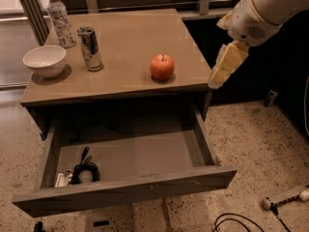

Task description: Place apple into top drawer

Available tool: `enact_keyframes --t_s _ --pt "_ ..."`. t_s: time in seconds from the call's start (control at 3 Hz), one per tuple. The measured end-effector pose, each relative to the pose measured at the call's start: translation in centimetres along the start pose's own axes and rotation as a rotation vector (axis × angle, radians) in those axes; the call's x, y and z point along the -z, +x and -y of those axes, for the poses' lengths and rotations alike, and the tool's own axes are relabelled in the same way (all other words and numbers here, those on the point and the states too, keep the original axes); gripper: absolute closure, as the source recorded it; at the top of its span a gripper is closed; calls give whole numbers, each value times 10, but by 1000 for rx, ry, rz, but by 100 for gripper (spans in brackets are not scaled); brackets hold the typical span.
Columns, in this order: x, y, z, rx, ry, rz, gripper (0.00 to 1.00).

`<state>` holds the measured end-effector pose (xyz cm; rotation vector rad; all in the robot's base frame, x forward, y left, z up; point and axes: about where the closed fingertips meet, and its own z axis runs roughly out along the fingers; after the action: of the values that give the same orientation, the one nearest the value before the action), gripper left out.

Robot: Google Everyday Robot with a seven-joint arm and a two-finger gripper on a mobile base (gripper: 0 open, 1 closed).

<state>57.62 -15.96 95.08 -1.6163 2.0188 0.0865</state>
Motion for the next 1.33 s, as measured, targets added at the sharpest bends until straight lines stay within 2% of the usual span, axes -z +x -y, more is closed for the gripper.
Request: enact_keyframes --t_s 0.33,0.67,1.0,1.33 --pt "-13 4 5 -38 9 37 0" --pt "-37 -4 22 -78 11 139 0" --pt "-64 -26 39 -93 -16 246 0" --pt "-89 -48 47 -89 -60 307 0"
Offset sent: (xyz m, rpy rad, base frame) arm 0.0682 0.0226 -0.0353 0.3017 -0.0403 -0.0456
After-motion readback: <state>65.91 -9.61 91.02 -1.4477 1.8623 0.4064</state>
